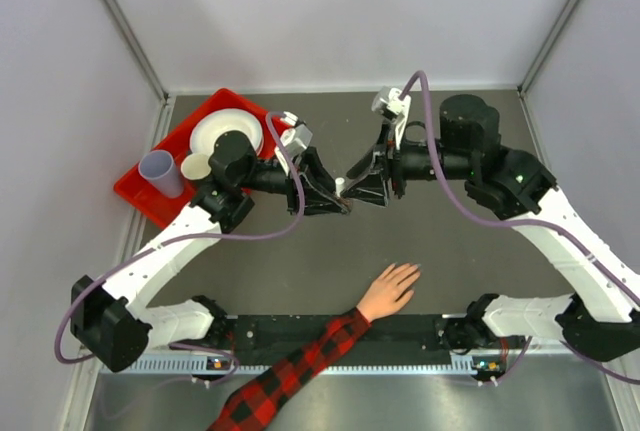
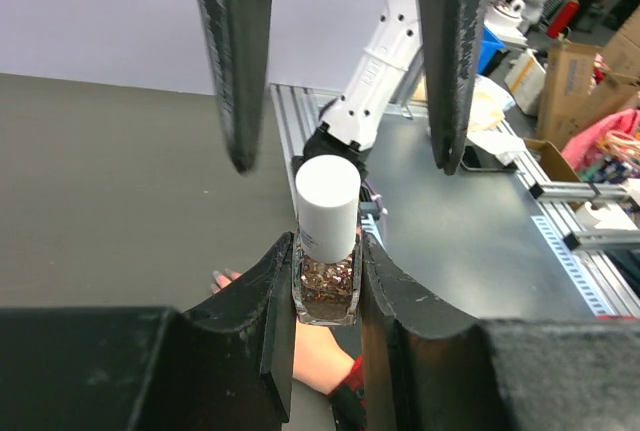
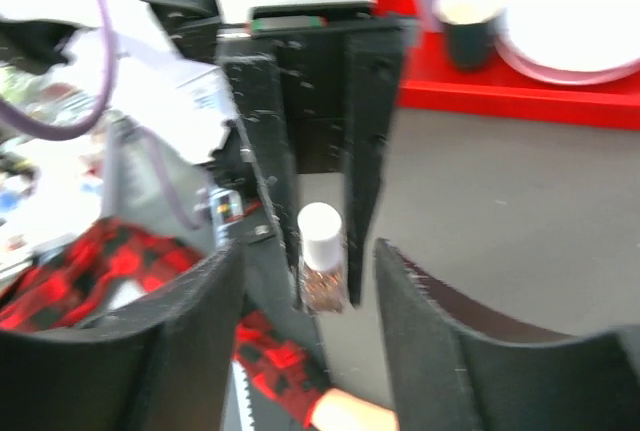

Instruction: Paint the nails

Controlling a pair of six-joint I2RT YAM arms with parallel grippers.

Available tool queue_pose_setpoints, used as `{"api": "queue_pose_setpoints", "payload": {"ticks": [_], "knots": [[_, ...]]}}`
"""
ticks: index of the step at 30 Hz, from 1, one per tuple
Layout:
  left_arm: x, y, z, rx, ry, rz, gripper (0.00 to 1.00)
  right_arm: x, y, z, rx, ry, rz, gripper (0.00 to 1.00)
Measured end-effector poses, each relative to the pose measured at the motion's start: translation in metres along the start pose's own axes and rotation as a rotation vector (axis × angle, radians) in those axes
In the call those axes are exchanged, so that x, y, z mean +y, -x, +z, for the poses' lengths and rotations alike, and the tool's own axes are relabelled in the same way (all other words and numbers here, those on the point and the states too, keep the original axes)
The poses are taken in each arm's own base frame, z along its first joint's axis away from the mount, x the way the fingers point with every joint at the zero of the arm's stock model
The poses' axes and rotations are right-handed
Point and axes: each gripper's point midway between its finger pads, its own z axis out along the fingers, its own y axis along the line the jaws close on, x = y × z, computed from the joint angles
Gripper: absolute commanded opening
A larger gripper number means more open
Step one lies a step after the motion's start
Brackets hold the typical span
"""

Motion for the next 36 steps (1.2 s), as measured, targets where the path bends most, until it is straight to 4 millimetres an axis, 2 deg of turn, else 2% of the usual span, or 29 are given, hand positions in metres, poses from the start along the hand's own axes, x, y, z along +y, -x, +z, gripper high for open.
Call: {"api": "queue_pose_setpoints", "payload": {"ticks": [7,10,11,13,18,20,24,27,28,29,30,35,36], "knots": [[-0.008,-0.002,0.001,0.013,-0.043,-0.003,0.00,0.011,-0.010,0.019,0.055,0.155,0.045,0.39],[-0.009,-0.004,0.001,0.019,-0.050,-0.014,0.00,0.010,-0.012,0.023,0.064,0.178,0.053,0.24],[-0.009,-0.004,0.001,0.018,-0.049,-0.013,0.00,0.010,-0.012,0.023,0.065,0.184,0.056,0.13],[-0.010,-0.004,0.001,0.019,-0.048,-0.011,0.00,0.010,-0.012,0.024,0.066,0.185,0.054,0.00],[0.001,-0.004,0.000,0.012,0.043,-0.016,0.00,0.000,-0.011,0.025,0.051,0.133,0.022,0.00],[0.014,-0.002,0.000,0.003,0.126,-0.019,0.00,-0.010,-0.011,0.024,0.024,0.059,0.010,0.00],[0.033,-0.004,-0.001,0.004,0.256,-0.001,0.00,-0.022,-0.012,0.022,-0.070,-0.219,-0.051,0.00],[0.028,0.001,-0.002,-0.001,0.295,0.038,0.00,-0.017,-0.007,0.017,-0.146,-0.466,-0.085,0.00],[0.027,0.003,-0.003,-0.006,0.313,0.050,0.00,-0.021,-0.002,0.012,-0.182,-0.601,-0.069,0.00],[0.027,0.005,-0.004,-0.010,0.327,0.059,0.00,-0.014,-0.002,0.015,-0.185,-0.607,-0.071,0.00],[0.029,0.009,-0.006,-0.018,0.353,0.071,0.00,-0.015,0.001,0.016,-0.200,-0.688,-0.063,0.00],[0.045,0.007,-0.016,-0.015,0.465,0.072,0.00,-0.030,0.001,0.024,-0.192,-0.929,-0.076,0.00],[0.047,0.005,-0.017,-0.008,0.472,0.072,0.00,-0.031,0.000,0.025,-0.186,-0.933,-0.084,0.12]]}}
